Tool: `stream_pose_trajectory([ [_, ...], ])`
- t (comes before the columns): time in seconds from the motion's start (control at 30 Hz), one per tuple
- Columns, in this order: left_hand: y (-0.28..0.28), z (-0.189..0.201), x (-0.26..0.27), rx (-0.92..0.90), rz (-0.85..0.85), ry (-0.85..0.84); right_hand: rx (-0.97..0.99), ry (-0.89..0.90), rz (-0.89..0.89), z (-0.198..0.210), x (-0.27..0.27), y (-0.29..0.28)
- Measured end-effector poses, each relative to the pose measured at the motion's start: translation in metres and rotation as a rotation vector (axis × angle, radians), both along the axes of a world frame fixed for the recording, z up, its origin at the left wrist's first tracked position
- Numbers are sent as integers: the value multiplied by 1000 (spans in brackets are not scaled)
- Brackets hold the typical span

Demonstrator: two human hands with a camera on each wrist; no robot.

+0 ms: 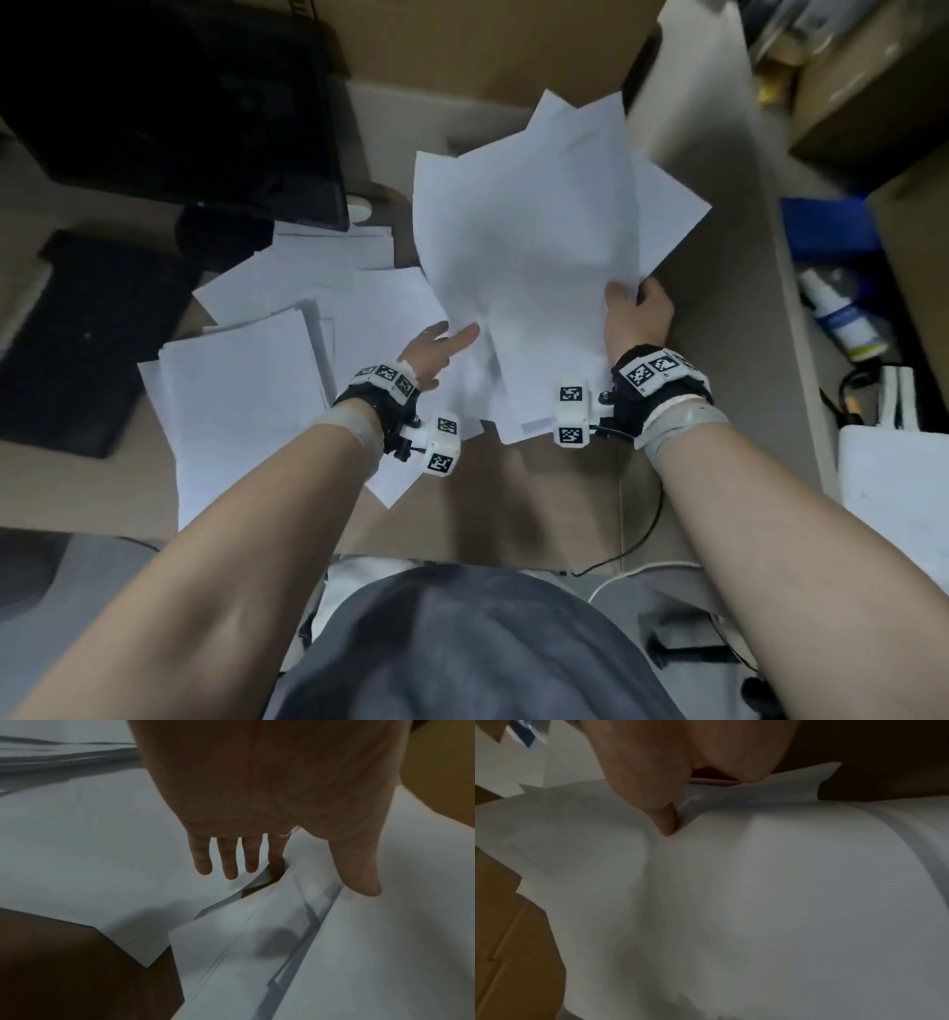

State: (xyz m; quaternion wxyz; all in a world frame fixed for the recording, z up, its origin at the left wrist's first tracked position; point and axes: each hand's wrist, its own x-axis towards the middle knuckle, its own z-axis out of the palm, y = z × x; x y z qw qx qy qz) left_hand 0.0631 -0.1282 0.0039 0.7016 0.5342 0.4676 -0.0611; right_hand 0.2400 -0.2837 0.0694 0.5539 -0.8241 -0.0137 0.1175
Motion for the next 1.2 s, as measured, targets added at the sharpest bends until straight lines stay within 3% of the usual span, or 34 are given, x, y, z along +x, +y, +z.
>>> stream_pose_trajectory([
  [0.2, 14, 24, 11, 105, 117, 7, 42, 60, 72, 16, 2, 20],
  [0.33, 35, 37, -4, 125, 387, -17, 45, 161, 120, 9, -15, 42],
  [0.53, 76, 30, -76, 197, 545, 48, -68, 289, 370, -14, -65, 88],
  [0.77, 117, 9, -185, 315, 653, 350, -209, 256, 649, -51, -142, 159],
  [0.97, 148, -36, -257, 207, 585, 506, -499, 272, 692, -92, -201, 188],
  [1.1, 175, -76, -292, -28, 411, 642, -696, 331, 696, -111, -220, 191],
  [1.2, 185, -84, -298, 106, 422, 648, -767, 359, 676, -119, -232, 195],
])
